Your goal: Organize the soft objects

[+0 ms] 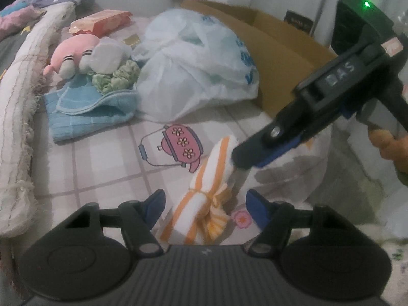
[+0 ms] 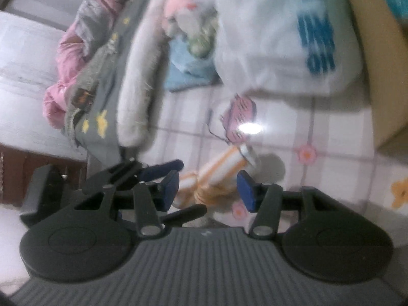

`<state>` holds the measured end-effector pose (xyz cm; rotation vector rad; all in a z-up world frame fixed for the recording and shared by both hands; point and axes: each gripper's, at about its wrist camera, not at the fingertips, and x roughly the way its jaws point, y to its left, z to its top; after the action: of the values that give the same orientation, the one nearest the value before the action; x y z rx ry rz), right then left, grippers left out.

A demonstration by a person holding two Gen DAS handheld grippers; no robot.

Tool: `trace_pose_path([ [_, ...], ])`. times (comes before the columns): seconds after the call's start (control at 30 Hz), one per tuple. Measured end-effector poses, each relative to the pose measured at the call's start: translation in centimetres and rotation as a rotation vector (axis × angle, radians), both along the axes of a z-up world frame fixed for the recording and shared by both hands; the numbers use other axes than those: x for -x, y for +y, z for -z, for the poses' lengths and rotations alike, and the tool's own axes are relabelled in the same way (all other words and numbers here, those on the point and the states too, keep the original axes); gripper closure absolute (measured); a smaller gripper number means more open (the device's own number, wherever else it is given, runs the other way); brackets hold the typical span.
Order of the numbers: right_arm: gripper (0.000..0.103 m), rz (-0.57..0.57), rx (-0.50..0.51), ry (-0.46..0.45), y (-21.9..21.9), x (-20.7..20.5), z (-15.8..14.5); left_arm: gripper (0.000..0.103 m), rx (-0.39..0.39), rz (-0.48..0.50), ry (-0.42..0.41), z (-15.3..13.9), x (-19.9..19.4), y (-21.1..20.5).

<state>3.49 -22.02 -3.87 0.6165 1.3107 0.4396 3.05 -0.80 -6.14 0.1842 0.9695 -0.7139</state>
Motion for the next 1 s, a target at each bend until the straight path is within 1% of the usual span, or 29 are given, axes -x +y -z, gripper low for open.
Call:
trace_pose_path([
  [0.03,0.053,0.006,0.005,0.008,0.2,0.0,0.9,0.038,-0.020,0.001,-0.005,0.4,-0.1,-0.4],
  [0.07,0.053,0.014,0.010,0.016,0.6,0.1,1.6,0.045,-0.033,-0.001,-0.005,0.7,-0.2,-0.6],
  [0.1,0.053,0.022,0.011,0.022,0.9,0.0,2.4,0.048,-0.042,-0.004,-0.003,1.1,-0.4,-0.7],
  [0.13,0.053,0.033,0.011,0.029,1.0,-0.2,3.1,0.053,-0.035,-0.007,0.002,1.3,-0.8,-0.8],
  [0.17,0.056,0.044,0.005,0.038,0.9,-0.7,3.7,0.061,-0.021,-0.012,0.001,1.4,-1.0,-0.7],
  [0.23,0.057,0.056,-0.021,0.033,1.3,-1.3,4.5,0.063,-0.005,-0.027,-0.017,1.1,-1.7,-0.4],
  [0.33,0.058,0.067,-0.038,-0.011,2.0,-2.9,4.1,0.063,-0.044,-0.079,-0.091,0.5,-3.3,-0.2],
  [0.43,0.058,0.090,-0.048,-0.073,2.3,-5.1,3.6,0.063,-0.073,-0.150,-0.118,0.8,-5.3,0.3],
  [0.5,0.057,0.099,-0.049,-0.098,2.4,-6.3,3.3,0.062,-0.076,-0.187,-0.125,0.8,-6.4,0.9],
  [0.53,0.057,0.101,-0.052,-0.097,2.5,-7.0,3.2,0.057,-0.076,-0.200,-0.118,0.7,-6.7,1.2],
  [0.57,0.056,0.101,-0.059,-0.094,2.4,-7.3,3.1,0.050,-0.065,-0.213,-0.112,0.5,-7.0,1.6],
  [0.6,0.056,0.096,-0.067,-0.094,2.4,-7.6,2.8,0.046,-0.047,-0.223,-0.113,0.2,-7.0,2.1],
  [0.63,0.055,0.089,-0.073,-0.098,2.3,-7.9,2.3,0.037,-0.026,-0.234,-0.119,-0.2,-7.1,2.7],
  [0.67,0.055,0.081,-0.072,-0.108,2.3,-8.1,1.7,0.034,-0.013,-0.242,-0.124,-0.6,-7.2,3.2],
  [0.8,0.053,0.064,-0.080,-0.156,2.1,-9.6,-1.3,0.034,0.042,-0.292,-0.142,-2.4,-8.2,5.1],
  [0.87,0.053,0.050,-0.084,-0.191,2.3,-11.2,-3.3,0.034,0.070,-0.332,-0.158,-3.5,-9.5,5.8],
  [0.93,0.053,0.041,-0.065,-0.221,2.9,-13.1,-4.9,0.035,0.077,-0.374,-0.180,-4.5,-11.2,6.1],
  [1.0,0.048,0.035,-0.037,-0.249,3.7,-15.6,-6.3,0.035,0.091,-0.423,-0.185,-5.2,-13.1,6.5],
])
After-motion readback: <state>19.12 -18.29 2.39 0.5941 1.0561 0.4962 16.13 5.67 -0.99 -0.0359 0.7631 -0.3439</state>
